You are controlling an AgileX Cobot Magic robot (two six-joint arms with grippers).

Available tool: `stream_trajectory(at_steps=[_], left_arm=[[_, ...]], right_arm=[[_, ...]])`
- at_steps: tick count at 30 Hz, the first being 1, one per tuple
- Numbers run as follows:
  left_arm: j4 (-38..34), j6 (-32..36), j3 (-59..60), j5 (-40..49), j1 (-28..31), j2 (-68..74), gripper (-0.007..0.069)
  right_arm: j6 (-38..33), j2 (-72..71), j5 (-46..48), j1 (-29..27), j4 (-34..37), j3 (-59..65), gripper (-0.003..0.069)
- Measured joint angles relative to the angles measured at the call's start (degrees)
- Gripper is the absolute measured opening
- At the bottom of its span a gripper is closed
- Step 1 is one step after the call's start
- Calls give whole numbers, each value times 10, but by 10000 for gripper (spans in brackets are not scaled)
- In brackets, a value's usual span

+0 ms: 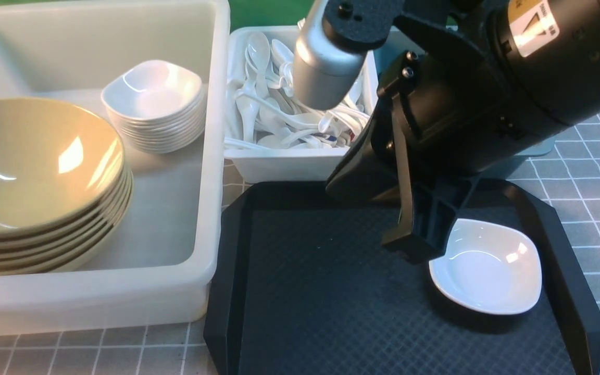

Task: On grey table put chopsticks spoon bowls plates into blue grey white boxes.
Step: 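Place the tan bowl onto the bowl stack in the left bin with the left gripper, then grasp the small white bowl on the black tray by its rim with the left gripper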

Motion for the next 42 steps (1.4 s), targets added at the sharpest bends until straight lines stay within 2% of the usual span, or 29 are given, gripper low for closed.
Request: stream_trajectory(at_steps=[2,5,9,11,12,13,15,16,17,18,20,21,22,23,25,31,42], left_arm=[[4,-9,-21,11,-3,-18,645],[9,-38,-77,48,-44,-52,636],[7,-62,-131,108,-220,-75,572],[6,-68,-133,125,-286,-70,547],[6,-69,-133,125,-296,-69,547],[8,-81,-133,135,-361,-56,531],[17,-92,-133,135,-413,-36,521],[33,-110,-133,128,-495,-3,514],[36,-116,-133,124,-518,10,514],[43,-127,-133,112,-566,41,513],[47,-137,-133,90,-620,82,513],[47,-137,-133,87,-625,87,513],[47,-140,-133,58,-665,128,512],[47,-141,-133,53,-670,128,512],[44,-142,-137,-5,-727,191,511],[40,-141,-207,-49,-793,317,510],[35,-141,-374,-83,-797,506,508]], right_arm=[[2,0,-1,0,-7,0,45],[15,0,-4,0,-23,0,45],[39,0,3,-3,-59,0,45],[56,0,17,-13,-70,0,45],[61,0,22,-17,-71,0,45],[73,0,37,-33,-76,0,45],[81,-1,55,-57,-81,0,45],[90,-5,63,-86,-85,3,45],[93,-12,64,-101,-87,7,45],[101,-22,64,-122,-89,18,45],[109,-53,64,-156,-92,41,45],[112,-57,65,-159,-92,48,45],[120,-91,67,-183,-92,74,45],[121,-96,67,-186,-92,77,45],[132,-167,71,-221,-92,127,45],[169,-279,76,-239,-92,225,45],[193,-340,77,-239,-92,294,45]])
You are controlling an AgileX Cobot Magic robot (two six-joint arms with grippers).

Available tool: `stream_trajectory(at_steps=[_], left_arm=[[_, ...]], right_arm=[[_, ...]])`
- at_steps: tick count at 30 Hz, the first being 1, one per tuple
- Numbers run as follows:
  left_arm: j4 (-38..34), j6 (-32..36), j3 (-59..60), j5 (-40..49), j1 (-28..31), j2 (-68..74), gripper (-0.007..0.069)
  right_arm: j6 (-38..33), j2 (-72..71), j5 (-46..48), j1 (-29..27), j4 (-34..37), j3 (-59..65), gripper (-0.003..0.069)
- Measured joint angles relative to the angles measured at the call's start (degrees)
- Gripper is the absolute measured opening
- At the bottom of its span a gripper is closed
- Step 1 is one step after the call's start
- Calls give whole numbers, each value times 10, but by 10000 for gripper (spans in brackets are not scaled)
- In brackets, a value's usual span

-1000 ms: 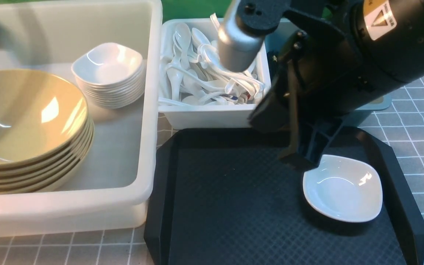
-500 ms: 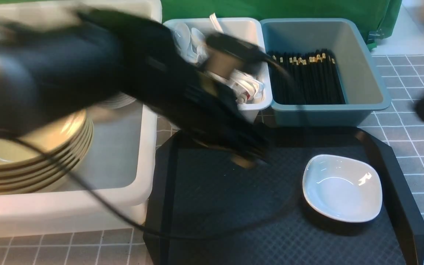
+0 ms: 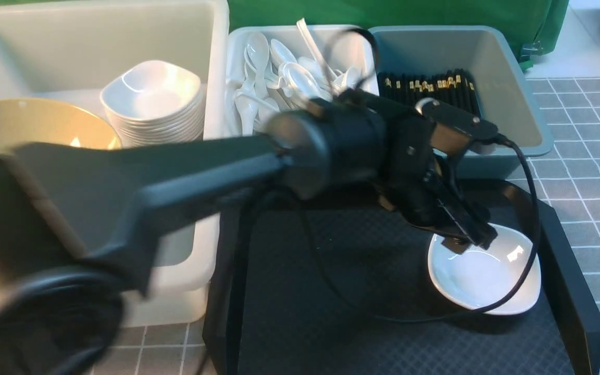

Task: On grey table put chopsticks spoon bowls plates into blue grey white boxes.
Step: 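Grasp the small white bowl on the black tray by its rim with the left gripper, then place the white bowl into the white bin with the other dishes with the left gripper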

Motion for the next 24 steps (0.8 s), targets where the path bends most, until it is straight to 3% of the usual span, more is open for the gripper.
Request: stream_trajectory(at_steps=[6,11,15,19,24], left_arm=[[0,0,-73,10,0,77,500],[3,1,-113,46,0,102,336],[-6,3,-135,94,2,94,83],[4,27,-153,157,10,53,9],[45,44,-154,226,54,-29,3]], right_arm=[[-1,0,-1,0,0,1,45],[-1,-1,-1,0,0,1,45],[-4,6,-1,0,0,1,45],[-18,42,-3,0,4,0,45],[-49,117,-3,0,38,-42,45]])
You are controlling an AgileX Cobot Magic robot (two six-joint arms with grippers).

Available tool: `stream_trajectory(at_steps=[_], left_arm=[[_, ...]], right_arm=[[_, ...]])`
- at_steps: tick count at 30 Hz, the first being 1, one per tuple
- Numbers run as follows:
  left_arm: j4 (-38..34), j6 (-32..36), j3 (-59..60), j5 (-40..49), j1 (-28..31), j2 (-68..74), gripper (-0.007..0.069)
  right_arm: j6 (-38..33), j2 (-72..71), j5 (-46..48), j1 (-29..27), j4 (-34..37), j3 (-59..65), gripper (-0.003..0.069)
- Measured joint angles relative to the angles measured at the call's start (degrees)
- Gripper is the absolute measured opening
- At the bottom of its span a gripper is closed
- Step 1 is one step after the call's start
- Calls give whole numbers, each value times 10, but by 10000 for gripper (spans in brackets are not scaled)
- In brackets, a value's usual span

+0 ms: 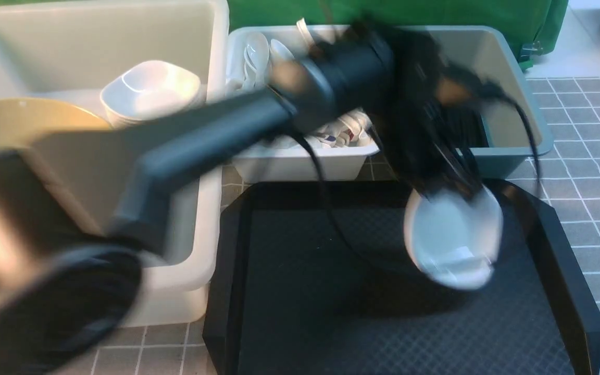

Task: On grey table put chopsticks spoon bowls plates into blue grey white boxes.
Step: 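Place the white bowl into the white bin with the other dishes with the left gripper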

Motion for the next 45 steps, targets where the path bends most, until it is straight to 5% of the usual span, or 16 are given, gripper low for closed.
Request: stream_trajectory(at_steps=[4,11,15,22,39,43,45], left_arm=[[36,5,-3,30,67,-97,2],[41,11,-4,78,220,-193,2],[5,14,-4,89,348,-194,2],[-93,44,-3,54,466,-150,2],[-178,117,-3,-74,502,35,52],[-176,153,-3,-69,502,42,191],[-169,165,-3,-67,502,43,344]], right_arm=[[-28,71,-1,15,35,-73,45],[-42,162,-41,129,41,-197,45],[-57,227,-69,191,45,-264,45],[-70,312,-78,201,19,-332,45],[-92,372,-136,196,-33,-358,45],[-98,373,-136,180,-34,-358,45],[-98,373,-133,173,-38,-358,45]])
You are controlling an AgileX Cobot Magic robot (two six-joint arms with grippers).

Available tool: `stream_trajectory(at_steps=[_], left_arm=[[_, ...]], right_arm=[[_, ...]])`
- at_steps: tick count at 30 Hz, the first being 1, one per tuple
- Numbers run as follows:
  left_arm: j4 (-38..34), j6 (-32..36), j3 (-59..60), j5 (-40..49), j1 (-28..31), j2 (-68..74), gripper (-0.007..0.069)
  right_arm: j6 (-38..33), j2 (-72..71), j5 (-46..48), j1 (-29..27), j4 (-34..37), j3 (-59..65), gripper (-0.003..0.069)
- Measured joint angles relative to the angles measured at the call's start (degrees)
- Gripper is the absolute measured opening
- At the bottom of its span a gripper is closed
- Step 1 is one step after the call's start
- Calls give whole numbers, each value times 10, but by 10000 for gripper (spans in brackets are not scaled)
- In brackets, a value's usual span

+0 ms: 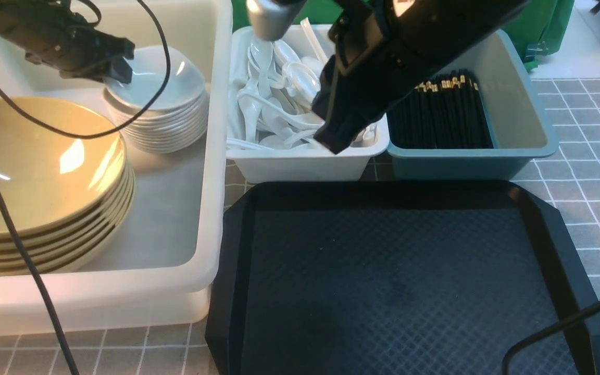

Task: On grey table put chopsticks spoon bowls plates into blue grey white boxes.

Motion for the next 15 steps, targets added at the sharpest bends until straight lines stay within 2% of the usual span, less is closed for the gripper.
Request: stream_trajectory(at_steps=[1,3,4,6,8,11,13,15], left_arm=[[0,1,0,0,0,0,355],[7,3,0,0,0,0,444],[15,4,0,2,0,-2,513],[27,-3,-2,14,0,-11,587],[46,-22,-12,33,0,-26,615],[89,-71,-50,84,-1,-66,601],[114,-90,-75,124,-4,-101,542],[142,-101,-91,164,-12,-145,447]], right_arm=[[0,0,1,0,0,0,45],[0,0,9,-1,0,0,45],[0,0,16,-1,0,0,45],[0,0,33,-1,0,0,46],[2,-1,45,-1,0,0,46],[10,-7,56,-1,0,0,46],[11,-16,57,-1,0,0,46],[11,-33,57,-1,0,0,46]])
